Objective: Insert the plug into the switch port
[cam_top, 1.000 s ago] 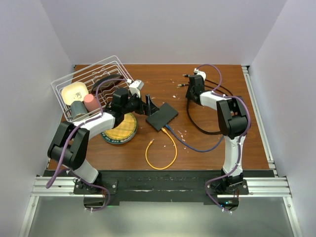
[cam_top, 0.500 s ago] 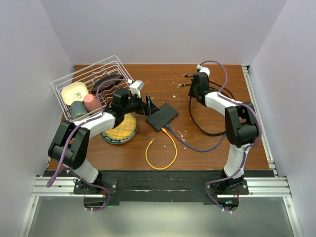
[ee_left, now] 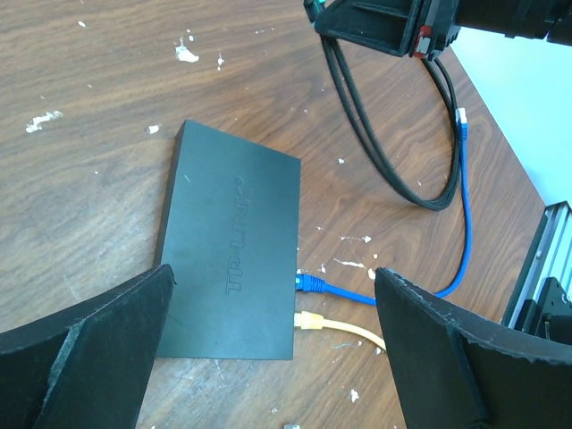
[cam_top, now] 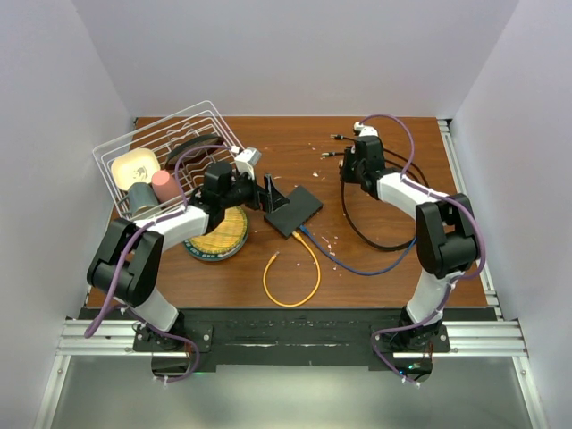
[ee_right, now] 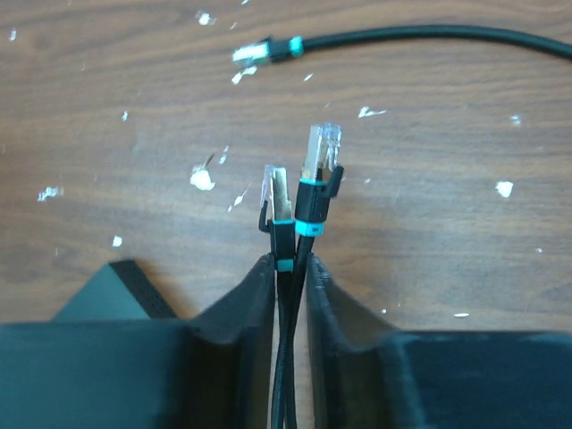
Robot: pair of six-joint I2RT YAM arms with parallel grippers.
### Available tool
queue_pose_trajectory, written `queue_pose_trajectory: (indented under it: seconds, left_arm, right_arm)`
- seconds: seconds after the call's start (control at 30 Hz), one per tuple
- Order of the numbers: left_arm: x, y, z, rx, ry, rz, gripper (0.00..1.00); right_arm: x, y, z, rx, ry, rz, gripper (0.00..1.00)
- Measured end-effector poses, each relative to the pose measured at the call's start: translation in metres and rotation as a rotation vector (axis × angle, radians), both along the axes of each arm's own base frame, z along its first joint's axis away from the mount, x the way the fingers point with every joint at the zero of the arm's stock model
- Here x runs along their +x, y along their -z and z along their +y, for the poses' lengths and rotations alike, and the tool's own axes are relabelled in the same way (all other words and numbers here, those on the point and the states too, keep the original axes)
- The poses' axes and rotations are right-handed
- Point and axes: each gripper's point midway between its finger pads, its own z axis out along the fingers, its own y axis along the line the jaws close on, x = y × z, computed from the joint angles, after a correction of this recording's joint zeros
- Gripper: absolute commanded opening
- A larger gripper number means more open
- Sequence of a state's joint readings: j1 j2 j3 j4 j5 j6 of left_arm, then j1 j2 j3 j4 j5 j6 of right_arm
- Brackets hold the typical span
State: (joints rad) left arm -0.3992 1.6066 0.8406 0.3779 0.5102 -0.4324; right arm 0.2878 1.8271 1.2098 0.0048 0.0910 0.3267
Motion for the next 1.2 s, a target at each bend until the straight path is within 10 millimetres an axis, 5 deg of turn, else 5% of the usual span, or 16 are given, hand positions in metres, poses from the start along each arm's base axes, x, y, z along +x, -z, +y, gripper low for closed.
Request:
queue_pose_trajectory:
  seconds: [0.2,0.33,0.53,0.73,0.87,1.2]
  left_arm:
    - [-0.003,0.004,0.0,-0.001,0.005,0.01,1.0]
    - [-0.005,0.006,0.001,0.0,0.008,0.014,1.0]
    - [-0.005,0.006,0.0,-0.001,0.01,0.013,1.0]
    - [-0.007,0.008,0.001,-0.002,0.012,0.015,1.0]
    - [-0.009,0.01,0.001,-0.001,0.015,0.02,1.0]
    - [-0.008,0.009,0.0,-0.004,0.015,0.015,1.0]
  right_arm:
    - [-0.004,0.003,0.009,0.029,-0.051,0.01,0.26]
    - [-0.007,0.007,0.013,0.044,-0.068,0.02,0.38]
    - [-0.009,0.032,0.013,0.042,-0.054,0.072,0.38]
    - [-0.006,0.067,0.013,0.037,-0.035,0.14,0.28]
    - [-0.001,0.068,0.016,0.048,-0.03,0.137,0.0]
    - [-0.002,0.06,0.01,0.04,-0.001,0.114,0.0]
